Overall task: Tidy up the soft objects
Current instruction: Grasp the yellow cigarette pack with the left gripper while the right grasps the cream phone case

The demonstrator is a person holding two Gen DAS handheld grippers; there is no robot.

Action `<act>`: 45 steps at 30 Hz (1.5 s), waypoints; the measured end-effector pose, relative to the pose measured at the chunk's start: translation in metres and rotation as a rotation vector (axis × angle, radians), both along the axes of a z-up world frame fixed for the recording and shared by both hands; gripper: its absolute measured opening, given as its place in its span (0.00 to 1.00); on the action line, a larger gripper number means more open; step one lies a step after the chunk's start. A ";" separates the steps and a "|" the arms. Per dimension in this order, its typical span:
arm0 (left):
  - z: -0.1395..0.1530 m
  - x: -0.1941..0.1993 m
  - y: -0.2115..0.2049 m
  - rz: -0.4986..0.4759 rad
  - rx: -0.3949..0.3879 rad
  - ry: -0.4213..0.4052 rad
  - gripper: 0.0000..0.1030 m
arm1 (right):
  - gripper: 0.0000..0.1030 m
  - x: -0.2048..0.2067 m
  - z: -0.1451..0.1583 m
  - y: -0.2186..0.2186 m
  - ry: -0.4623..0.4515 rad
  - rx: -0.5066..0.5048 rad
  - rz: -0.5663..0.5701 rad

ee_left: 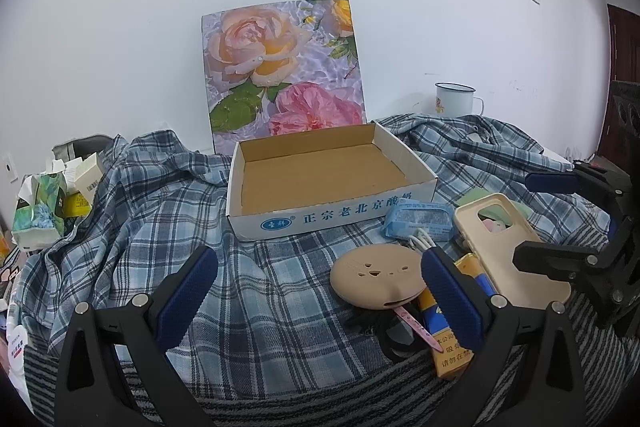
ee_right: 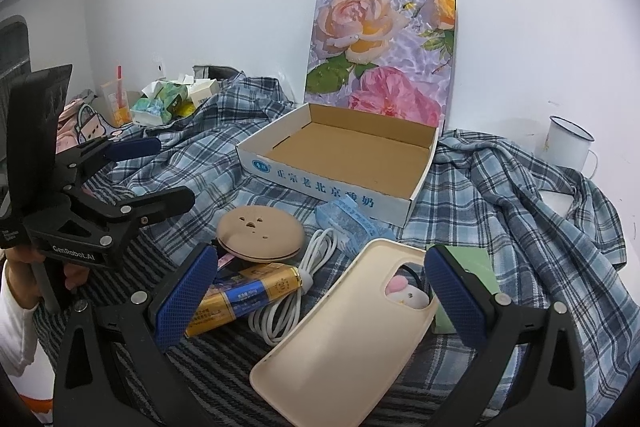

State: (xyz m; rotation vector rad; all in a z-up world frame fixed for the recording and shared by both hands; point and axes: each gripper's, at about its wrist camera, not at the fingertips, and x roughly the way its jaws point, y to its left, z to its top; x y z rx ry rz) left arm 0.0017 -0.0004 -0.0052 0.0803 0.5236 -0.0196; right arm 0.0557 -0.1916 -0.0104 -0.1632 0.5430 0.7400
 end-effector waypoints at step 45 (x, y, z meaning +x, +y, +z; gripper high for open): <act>-0.048 0.001 -0.028 -0.315 -0.444 0.403 0.59 | 1.00 0.004 0.007 -0.029 0.004 0.131 -0.103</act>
